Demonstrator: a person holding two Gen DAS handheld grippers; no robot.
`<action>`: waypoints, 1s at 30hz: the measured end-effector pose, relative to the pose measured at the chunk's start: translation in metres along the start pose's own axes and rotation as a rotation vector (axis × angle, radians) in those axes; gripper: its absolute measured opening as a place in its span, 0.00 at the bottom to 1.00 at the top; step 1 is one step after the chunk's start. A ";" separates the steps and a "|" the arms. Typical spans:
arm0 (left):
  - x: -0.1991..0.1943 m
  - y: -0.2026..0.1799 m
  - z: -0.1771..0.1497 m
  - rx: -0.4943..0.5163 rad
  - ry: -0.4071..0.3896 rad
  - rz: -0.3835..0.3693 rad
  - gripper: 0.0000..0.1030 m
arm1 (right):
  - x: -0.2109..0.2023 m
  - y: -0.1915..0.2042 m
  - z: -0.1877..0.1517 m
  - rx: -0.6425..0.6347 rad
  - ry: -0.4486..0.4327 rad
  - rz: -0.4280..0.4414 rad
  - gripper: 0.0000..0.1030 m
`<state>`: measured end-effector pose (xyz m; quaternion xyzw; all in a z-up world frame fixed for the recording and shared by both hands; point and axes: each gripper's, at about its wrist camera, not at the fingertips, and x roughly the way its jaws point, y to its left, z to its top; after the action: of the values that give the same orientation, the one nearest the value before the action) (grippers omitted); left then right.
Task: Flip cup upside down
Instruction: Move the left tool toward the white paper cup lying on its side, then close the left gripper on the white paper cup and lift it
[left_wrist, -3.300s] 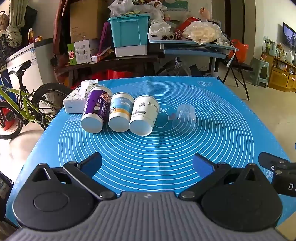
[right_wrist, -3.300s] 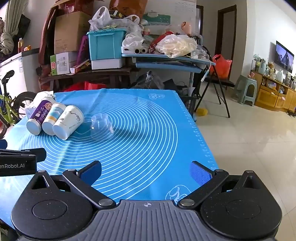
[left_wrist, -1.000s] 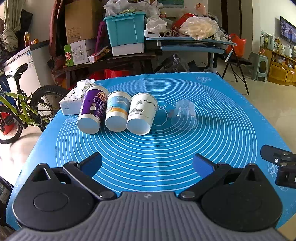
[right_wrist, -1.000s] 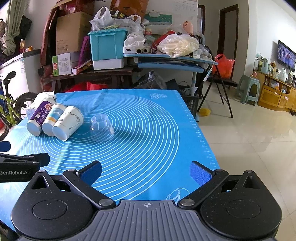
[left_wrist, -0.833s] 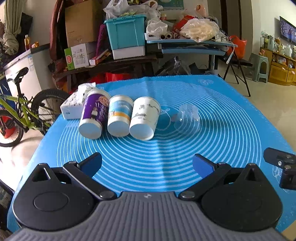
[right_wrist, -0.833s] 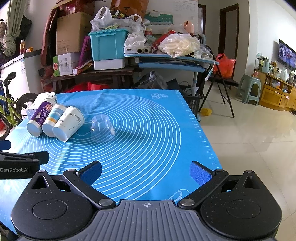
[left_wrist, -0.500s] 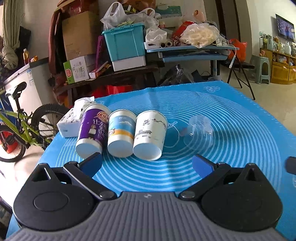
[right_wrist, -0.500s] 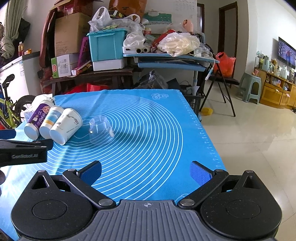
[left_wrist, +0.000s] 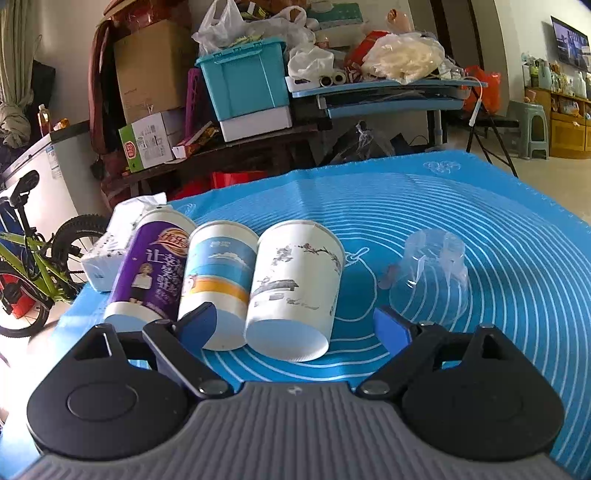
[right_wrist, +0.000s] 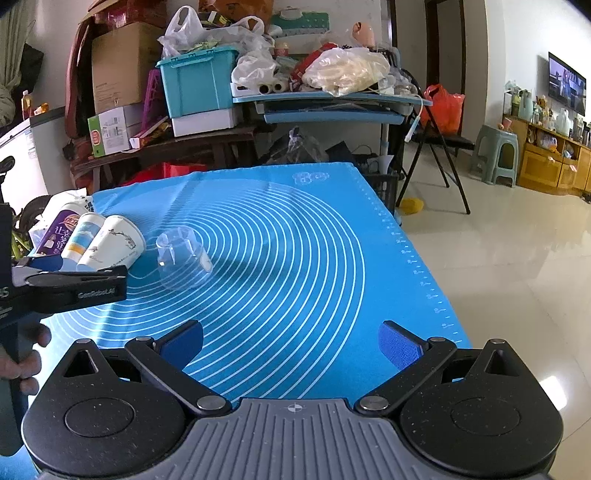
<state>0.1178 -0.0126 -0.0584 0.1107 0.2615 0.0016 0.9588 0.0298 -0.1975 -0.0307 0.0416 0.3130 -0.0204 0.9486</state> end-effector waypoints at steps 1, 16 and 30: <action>0.002 0.000 -0.001 -0.002 0.007 -0.007 0.85 | 0.002 0.000 0.000 0.001 0.002 -0.001 1.00; 0.003 -0.004 -0.003 0.000 0.030 -0.033 0.54 | 0.010 -0.004 -0.002 0.023 0.012 0.001 1.00; -0.076 -0.014 -0.016 -0.065 0.069 -0.186 0.54 | -0.013 -0.007 -0.002 0.005 -0.007 -0.018 1.00</action>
<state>0.0437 -0.0276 -0.0367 0.0546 0.3032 -0.0750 0.9484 0.0180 -0.2044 -0.0248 0.0409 0.3102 -0.0300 0.9493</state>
